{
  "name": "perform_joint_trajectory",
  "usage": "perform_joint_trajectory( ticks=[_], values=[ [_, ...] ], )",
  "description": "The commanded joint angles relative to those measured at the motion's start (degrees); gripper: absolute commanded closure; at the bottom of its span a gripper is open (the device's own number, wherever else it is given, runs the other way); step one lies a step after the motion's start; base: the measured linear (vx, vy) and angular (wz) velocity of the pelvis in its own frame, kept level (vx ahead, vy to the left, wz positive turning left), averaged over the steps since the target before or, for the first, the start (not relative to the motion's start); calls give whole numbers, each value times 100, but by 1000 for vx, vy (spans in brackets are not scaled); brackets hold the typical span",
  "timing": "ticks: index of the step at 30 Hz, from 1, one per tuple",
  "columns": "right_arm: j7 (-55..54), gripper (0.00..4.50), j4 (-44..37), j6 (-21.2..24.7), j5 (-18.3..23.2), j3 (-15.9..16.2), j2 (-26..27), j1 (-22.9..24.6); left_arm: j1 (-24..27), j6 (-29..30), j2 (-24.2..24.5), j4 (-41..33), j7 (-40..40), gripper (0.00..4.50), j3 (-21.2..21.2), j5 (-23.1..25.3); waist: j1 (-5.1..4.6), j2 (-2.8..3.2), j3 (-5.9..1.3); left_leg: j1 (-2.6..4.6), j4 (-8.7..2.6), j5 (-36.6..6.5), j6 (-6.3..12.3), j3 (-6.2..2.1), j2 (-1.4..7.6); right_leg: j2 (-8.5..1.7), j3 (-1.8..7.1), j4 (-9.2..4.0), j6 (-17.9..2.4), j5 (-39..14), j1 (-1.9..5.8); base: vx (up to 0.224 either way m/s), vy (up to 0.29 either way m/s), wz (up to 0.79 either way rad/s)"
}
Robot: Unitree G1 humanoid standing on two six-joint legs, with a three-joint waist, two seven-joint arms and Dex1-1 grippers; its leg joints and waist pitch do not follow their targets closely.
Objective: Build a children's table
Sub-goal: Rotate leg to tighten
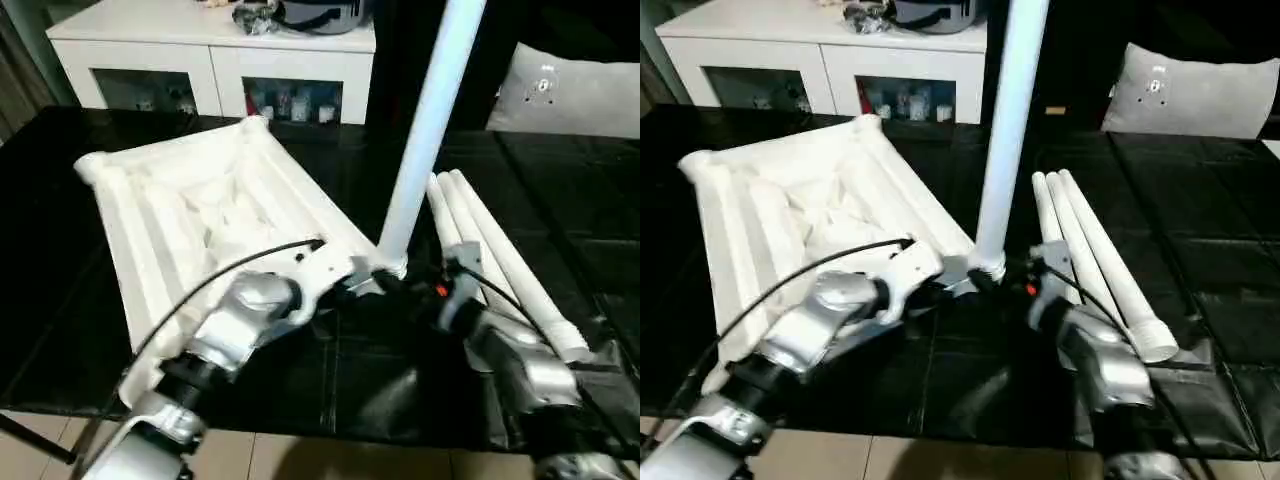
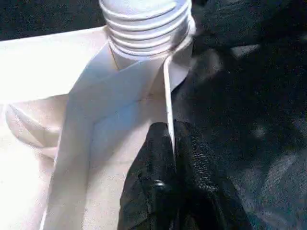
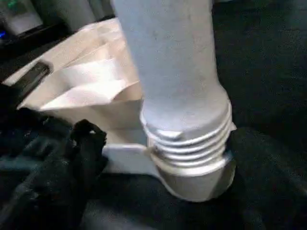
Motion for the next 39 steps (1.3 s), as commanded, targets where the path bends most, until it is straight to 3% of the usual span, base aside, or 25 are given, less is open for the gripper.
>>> perform_joint_trajectory(
  ticks=[1,4,5,12,15,17,18,26,28,39],
  values=[
    [495,4,-330,29,27,177,-247,-48,226,-180,390,207,-628,450,-399,156,42,-46,-219,-67,-345,-751,514,-125,364,-543,288,-438,-1175,-907,289,0,0,0],
    [588,4,-346,-8,-28,223,-326,-70,244,-313,505,171,-851,450,-466,143,37,-39,-212,-56,-354,-788,472,-116,372,-551,298,-440,-1152,-1007,266,0,0,0],
    [814,4,-329,-32,-104,316,-439,-155,262,-543,783,103,-1328,450,-606,122,43,-34,-219,-51,-357,-752,457,-125,381,-553,292,-428,-1182,-966,264,0,0,0],
    [1432,4,-444,204,4,558,-618,-216,249,-739,1203,-34,-2152,450,-715,-32,63,-18,-230,-45,-337,-586,469,-103,389,-543,285,-348,-1393,-411,276,0,0,0],
    [1705,37,-576,399,85,692,-701,-162,272,-762,1328,-117,-2416,450,-735,-122,98,-20,-237,-41,-325,-546,473,-95,396,-546,281,-333,-1409,-362,283,0,0,0],
    [1805,40,-625,479,119,729,-722,-142,277,-768,1359,-131,-2484,450,-737,-128,115,-26,-236,-48,-325,-531,473,-94,401,-541,277,-326,-1401,-348,286,0,0,0],
    [1829,67,-634,500,131,737,-726,-140,281,-769,1370,-139,-2516,450,-739,-135,129,-24,-240,-46,-318,-533,472,-90,400,-549,280,-328,-1390,-353,286,0,0,0],
    [1983,132,-598,663,185,820,-656,-156,326,-776,1453,-218,-2727,450,-726,-196,160,-45,-250,-45,-314,-480,400,-91,387,-548,279,-316,-1366,-384,284,0,0,0],
    [1999,166,-597,702,194,830,-647,-155,325,-770,1445,-216,-2735,450,-718,-190,161,-40,-251,-42,-313,-463,405,-91,389,-544,276,-314,-1366,-375,281,0,0,0],
    [2043,204,-768,953,368,839,-549,115,387,-712,1368,-252,-2646,450,-649,-213,167,-41,-263,-40,-306,-419,406,-97,389,-538,270,-295,-1366,-221,290,0,0,0]
  ],
)
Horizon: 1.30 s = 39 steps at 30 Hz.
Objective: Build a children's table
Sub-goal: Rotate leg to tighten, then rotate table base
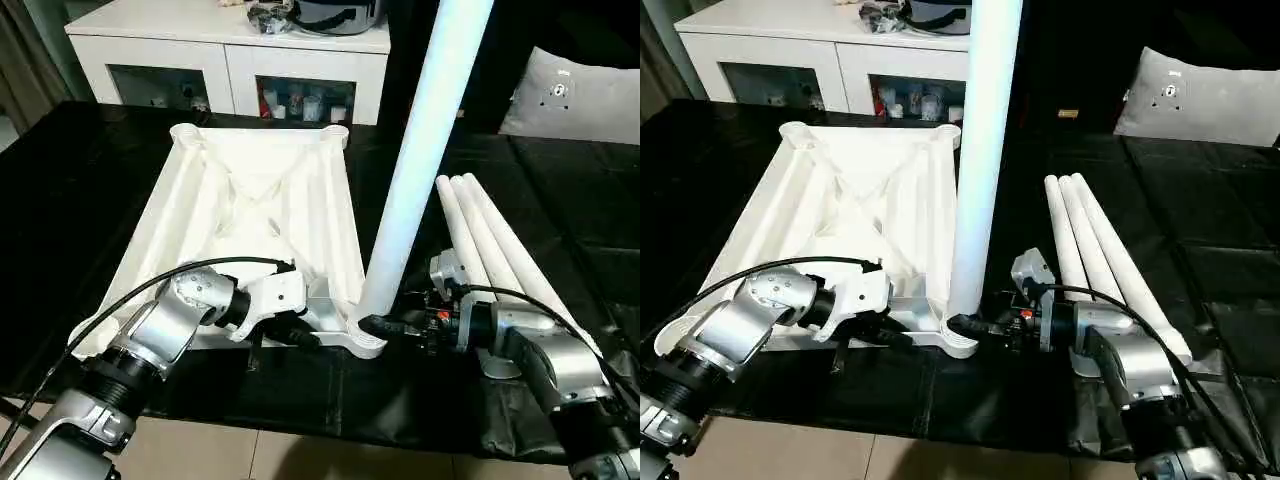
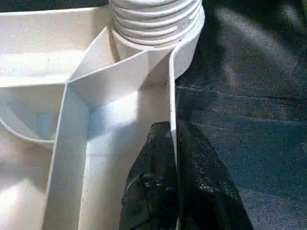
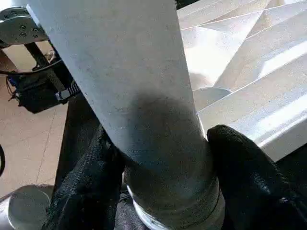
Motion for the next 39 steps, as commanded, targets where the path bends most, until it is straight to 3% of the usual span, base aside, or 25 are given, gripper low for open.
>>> perform_joint_trajectory(
  ticks=[1,4,6,7,8,9,10,11,12,13,14,15,17,18,19,21,22,24,25,27,29,34,35,37,39],
  values=[
    [61,204,-54,254,198,75,101,160,240,151,-37,142,-104,450,-338,138,14,-22,-247,-33,-319,-453,403,-91,379,-542,288,-314,-1362,-277,284,0,0,0],
    [-250,204,-56,220,166,41,313,273,339,506,-282,-17,193,450,-217,9,2,3,-250,-31,-329,-538,344,-86,392,-559,300,-324,-1382,-376,282,0,0,0],
    [-859,204,246,158,-99,3,530,162,369,737,-473,-49,457,450,-175,11,-6,-8,-216,-24,-353,-690,298,-101,376,-555,293,-370,-1347,-656,274,0,0,0],
    [-976,204,323,136,-135,-20,576,127,368,778,-518,-46,524,450,-155,9,-28,-3,-176,-5,-385,-961,222,-102,362,-557,294,-440,-1248,-1235,255,0,0,0],
    [-1791,204,846,11,-364,-188,875,-134,341,1093,-870,-7,1020,450,18,-32,-39,-2,-180,9,-378,-1070,162,-98,359,-571,297,-450,-1201,-1497,249,0,0,0],
    [-1818,204,863,7,-371,-194,885,-143,339,1104,-883,-5,1038,450,25,-34,-108,8,-121,16,-413,-1373,39,-122,337,-579,279,-536,-1038,-2308,231,0,0,0],
    [-2217,205,1115,-10,-432,-302,1035,-288,298,1267,-1099,36,1336,450,152,-75,-146,-6,-112,32,-431,-1629,-30,-167,328,-595,256,-602,-770,-3013,241,-59,5,-8],
    [-2734,206,1425,-29,-488,-470,1232,-483,215,1487,-1422,113,1788,450,358,-125,-231,12,-89,33,-430,-1812,-83,-176,318,-597,232,-641,-641,-3387,215,-60,16,-12],
    [-2961,206,1562,-32,-474,-564,1323,-571,157,1603,-1593,168,2028,450,486,-167,-240,15,-99,61,-424,-1915,-112,-200,317,-608,207,-669,-562,-3554,204,-60,16,-12],
    [-3147,207,1676,-34,-457,-644,1399,-645,106,1702,-1735,216,2229,450,596,-205,-294,-15,-109,76,-415,-1987,-107,-203,303,-596,194,-696,-468,-3650,183,-54,17,-10],
    [-3535,207,1908,-61,-449,-782,1539,-786,2,1893,-2020,321,2641,450,818,-277,-289,-6,-121,89,-420,-2002,-104,-218,307,-599,193,-701,-443,-3635,179,0,0,0],
    [-3995,207,2194,-207,-551,-847,1667,-936,-131,2033,-2329,473,3154,450,1023,-277,-320,-34,-118,88,-405,-1957,-62,-195,296,-585,201,-701,-463,-3555,153,0,0,0],
    [-4218,207,2353,-303,-626,-848,1736,-997,-206,1985,-2447,583,3461,450,1022,-130,-291,-44,-145,70,-401,-1687,77,-177,288,-585,224,-700,-529,-3233,160,0,0,0],
    [-4287,207,2424,-340,-629,-892,1777,-1017,-227,1955,-2469,623,3543,450,986,-39,-292,-72,-147,35,-413,-1610,117,-172,299,-573,231,-684,-545,-3085,179,0,0,0],
    [-4331,207,2478,-360,-627,-933,1805,-1036,-241,1943,-2487,651,3586,450,971,18,-271,-54,-157,21,-423,-1489,165,-166,324,-569,246,-646,-617,-2751,182,0,0,0],
    [-4191,143,2490,-475,-522,-1057,1875,-1005,-249,1955,-2474,679,3647,450,953,136,-256,-49,-178,16,-420,-1364,216,-148,334,-566,263,-597,-751,-2309,198,0,0,0],
    [-4192,143,2515,-528,-523,-1099,1900,-1014,-253,1972,-2482,691,3688,450,959,171,-248,-29,-184,15,-416,-1303,234,-142,334,-566,268,-586,-803,-2152,204,0,0,0],
    [-4189,121,2481,-564,-519,-1146,1911,-999,-261,2000,-2462,725,3770,450,978,222,-236,-44,-205,1,-399,-1019,297,-121,341,-558,272,-523,-1042,-1546,234,0,0,0],
    [-4120,121,2430,-641,-503,-1158,1899,-976,-284,1992,-2417,793,3824,450,961,276,-200,-10,-227,-13,-374,-850,345,-115,332,-574,276,-490,-1096,-1282,263,0,0,0],
    [-4025,94,2367,-778,-462,-1156,1865,-947,-316,1961,-2387,879,3874,450,957,281,-176,-37,-229,-47,-360,-695,414,-105,321,-562,265,-478,-1102,-1149,276,0,0,0],
    [-3865,82,2247,-922,-380,-1189,1810,-894,-343,1915,-2354,939,3906,450,938,295,-120,-7,-244,-60,-341,-556,451,-95,333,-556,261,-446,-1130,-903,264,0,0,0],
    [-3189,45,1440,-972,-165,-1219,1569,-562,-338,1544,-2209,1015,3919,450,787,524,-109,-14,-207,-56,-382,-911,431,-107,345,-540,254,-522,-921,-1441,263,0,0,0],
    [-3076,25,1280,-1024,-182,-1172,1503,-485,-327,1518,-2199,1011,3932,397,791,532,-96,-23,-209,-58,-383,-914,429,-113,350,-543,255,-516,-868,-1448,270,0,0,0],
    [-2931,13,1088,-976,-105,-1158,1436,-406,-299,1507,-2200,949,3878,397,824,461,-109,-14,-208,-90,-386,-853,435,-123,335,-556,250,-517,-866,-1466,281,0,0,0],
    [-2695,2,773,-851,93,-1180,1322,-308,-229,1422,-2186,750,3715,377,848,317,-91,-20,-222,-75,-361,-748,482,-111,351,-565,260,-507,-915,-1381,273,0,0,0]
  ],
)
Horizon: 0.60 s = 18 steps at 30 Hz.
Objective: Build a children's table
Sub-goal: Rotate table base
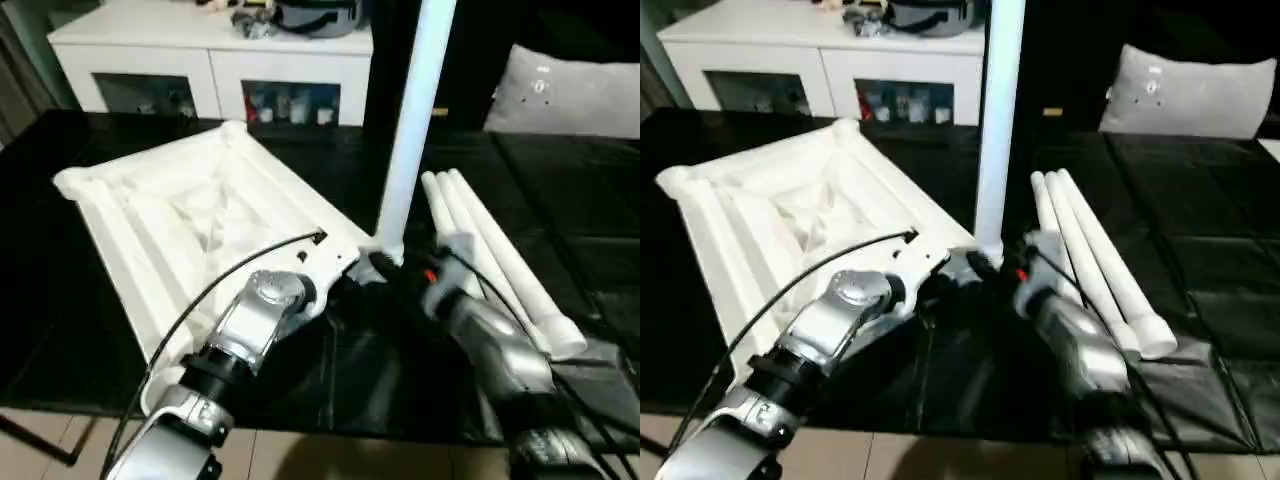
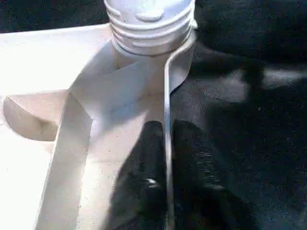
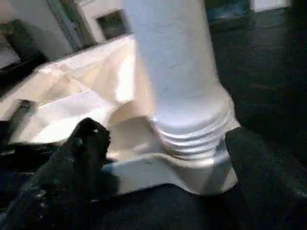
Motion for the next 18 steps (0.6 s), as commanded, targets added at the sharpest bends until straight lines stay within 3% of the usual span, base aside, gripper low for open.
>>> perform_joint_trajectory(
  ticks=[1,3,5,6,8,12,13,15,16,18],
  values=[
    [230,0,-440,147,219,11,-114,5,152,-102,60,-85,-113,362,-1,-68,52,-72,-260,-96,-344,-697,525,-111,327,-551,313,-479,-928,-1306,280,0,0,0],
    [305,0,-855,231,374,-82,-220,95,247,-399,202,-353,-224,354,-132,-7,68,-80,-296,-115,-306,-389,618,-113,336,-539,316,-401,-1016,-706,296,0,0,0],
    [289,0,-1246,281,448,-163,-303,208,378,-399,271,-775,-328,354,-52,-138,81,-91,-348,-138,-246,121,775,-122,347,-519,315,-268,-1136,219,301,0,0,0],
    [316,0,-1365,332,470,-159,-339,253,411,-371,294,-902,-327,354,-7,-173,98,-86,-373,-154,-170,596,1009,-100,320,-498,308,-168,-1324,1111,275,0,0,0],
    [372,0,-1501,387,449,-110,-402,315,452,-288,357,-1056,-324,354,52,-200,116,-83,-363,-170,-147,650,1150,-94,319,-498,289,-150,-1458,1302,265,0,0,0],
    [393,0,-1918,711,349,124,-560,484,597,54,762,-1394,-283,354,346,-200,130,-57,-332,-199,-139,437,1113,-101,340,-496,282,-169,-1478,885,238,0,0,0],
    [398,0,-2024,819,334,217,-601,522,622,78,905,-1407,-235,354,457,-169,109,-28,-297,-191,-166,100,1009,-95,335,-492,278,-224,-1402,402,225,0,0,0],
    [418,0,-2201,1146,135,597,-743,596,661,220,1351,-1519,-248,354,896,-259,44,-20,-247,-172,-237,-550,625,-91,311,-480,268,-348,-1141,-759,228,0,0,0],
    [418,0,-2201,1150,105,627,-753,597,659,235,1378,-1530,-251,371,924,-268,40,-10,-230,-152,-247,-688,534,-90,309,-487,269,-386,-1069,-1061,206,-64,-16,-2],
    [372,0,-2121,1114,-332,990,-836,576,616,384,1731,-1658,-289,391,1270,-354,35,1,-206,-125,-277,-973,300,-96,315,-492,286,-441,-896,-1679,182,-56,-12,1]
  ],
)
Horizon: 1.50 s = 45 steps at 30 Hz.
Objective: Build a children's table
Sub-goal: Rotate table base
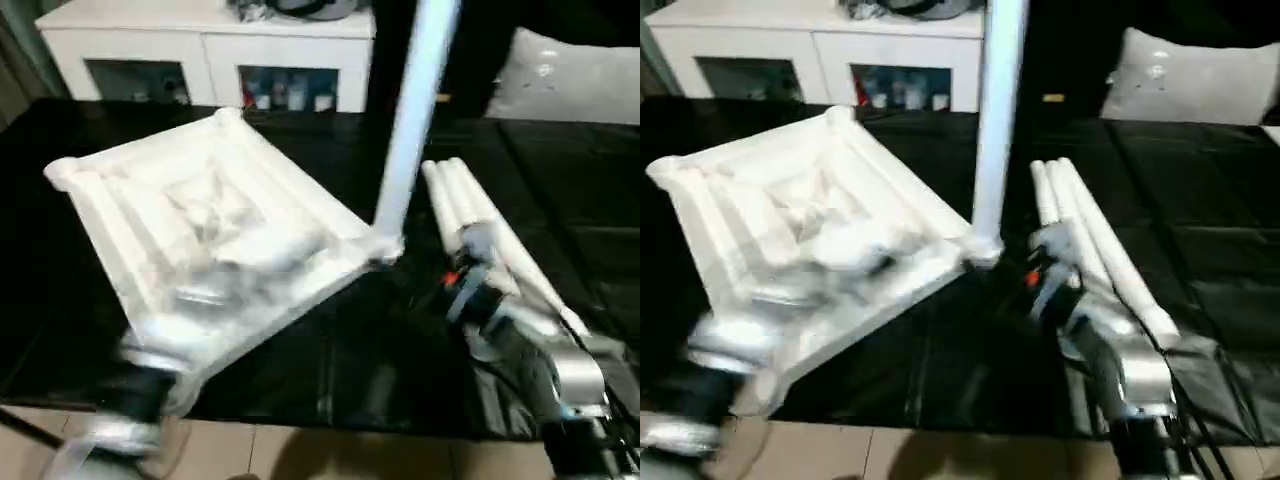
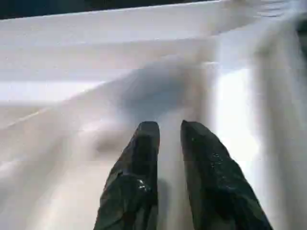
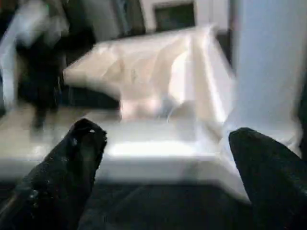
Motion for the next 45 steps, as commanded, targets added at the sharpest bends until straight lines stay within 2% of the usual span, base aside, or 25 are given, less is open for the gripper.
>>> perform_joint_trajectory(
  ticks=[1,2,3,4,5,6,9,13,14,18,19,22,23,24,28,31,33,34,35,37,42,44,45],
  values=[
    [-60,0,32,32,-384,306,-26,-51,-42,136,189,-198,-25,397,261,-83,20,-8,-244,39,-420,-989,239,-96,291,-494,295,-540,-851,-1787,308,0,0,0],
    [-126,0,109,45,-481,357,-5,-90,-60,199,286,-210,-24,411,330,-81,10,4,-259,44,-436,-983,151,-113,301,-484,304,-517,-818,-1701,303,0,0,0],
    [-171,0,153,58,-536,383,8,-116,-67,239,348,-218,-8,427,358,-68,9,3,-264,45,-430,-947,139,-112,300,-484,313,-506,-837,-1576,300,0,0,0],
    [-265,0,259,57,-656,439,34,-179,-85,264,471,-194,50,436,394,10,7,28,-267,44,-423,-893,122,-112,291,-482,322,-483,-912,-1320,298,0,0,0],
    [-469,0,427,120,-816,570,79,-312,-126,315,777,-68,210,439,418,195,-3,14,-268,38,-424,-883,121,-110,282,-472,322,-468,-936,-1226,309,0,0,0],
    [-572,0,537,139,-900,638,114,-398,-147,315,946,38,283,445,414,310,-6,28,-282,49,-414,-834,117,-112,270,-467,322,-440,-977,-1075,304,0,0,0],
    [-755,0,780,195,-1012,734,199,-604,-161,409,1231,205,366,445,360,541,-15,49,-301,45,-393,-635,106,-114,257,-462,322,-394,-1015,-667,330,0,0,0],
    [-815,0,970,209,-1147,786,230,-718,-132,566,1353,199,390,445,294,696,12,75,-328,53,-360,-350,129,-106,274,-461,322,-313,-1260,41,339,0,0,0],
    [-833,0,1168,149,-1259,836,270,-825,-91,688,1537,268,482,445,144,938,23,75,-331,32,-359,-349,141,-110,268,-466,316,-294,-1319,191,357,0,0,0],
    [-821,0,1330,83,-1283,908,333,-930,-21,853,1725,338,635,445,30,1097,-7,63,-308,28,-380,-576,98,-115,258,-488,319,-330,-1271,-186,382,0,0,0],
    [-818,0,1340,75,-1282,916,338,-936,-15,868,1737,339,652,445,25,1113,-8,60,-307,42,-377,-611,86,-109,269,-491,326,-344,-1267,-269,369,0,0,0],
    [-840,0,1477,9,-1318,943,394,-993,5,879,1786,363,793,445,45,1227,-3,62,-317,48,-373,-600,86,-110,271,-486,324,-334,-1281,-265,364,0,0,0],
    [-844,0,1512,-6,-1333,945,409,-1007,7,892,1787,355,801,445,53,1242,-3,42,-316,42,-373,-585,96,-107,268,-488,326,-336,-1287,-250,370,0,0,0],
    [-839,0,1596,-31,-1355,959,459,-1051,25,946,1817,323,734,445,20,1256,7,56,-315,40,-375,-574,92,-113,271,-495,325,-332,-1289,-264,371,0,0,0],
    [-826,0,1716,-91,-1397,988,507,-1102,63,1028,1867,283,627,445,-79,1240,2,46,-317,46,-367,-544,102,-107,269,-488,324,-314,-1324,-191,359,0,0,0],
    [-835,0,1864,-166,-1429,995,567,-1175,264,1223,1986,88,137,445,-349,1200,-4,49,-323,34,-364,-475,117,-109,271,-502,328,-303,-1341,-154,369,0,0,0],
    [-852,0,2018,-237,-1423,962,650,-1260,524,1246,2221,-179,-500,445,-705,1147,-14,42,-319,27,-372,-479,138,-112,280,-513,334,-307,-1361,-197,362,0,0,0],
    [-852,0,2018,-237,-1423,962,650,-1260,524,1246,2221,-179,-500,445,-705,1147,-16,64,-313,48,-374,-551,114,-107,286,-509,334,-314,-1386,-277,348,0,0,0],
    [-858,0,2115,-266,-1420,941,710,-1307,642,1249,2308,-374,-869,445,-831,976,-28,60,-303,42,-382,-620,90,-109,288,-514,337,-317,-1411,-328,351,0,0,0],
    [-870,0,2202,-301,-1436,948,752,-1338,712,1191,2355,-494,-1131,445,-895,818,-37,38,-285,57,-395,-767,55,-101,275,-501,337,-349,-1381,-532,342,0,0,0],
    [-868,0,2508,-411,-1472,959,849,-1482,861,708,2460,-796,-1940,445,-1061,364,-16,59,-262,94,-429,-1070,-48,-107,283,-513,351,-388,-1263,-1053,324,0,0,0],
    [-871,0,2709,-495,-1505,919,897,-1599,916,554,2377,-1051,-2425,445,-1049,-47,-9,66,-266,112,-434,-1094,-90,-108,291,-513,354,-384,-1277,-1036,305,0,0,0],
    [-871,0,2710,-495,-1505,919,898,-1600,916,554,2376,-1052,-2427,445,-1048,-49,-7,66,-270,114,-432,-1091,-101,-103,290,-510,354,-377,-1294,-995,306,0,0,0]
  ],
)
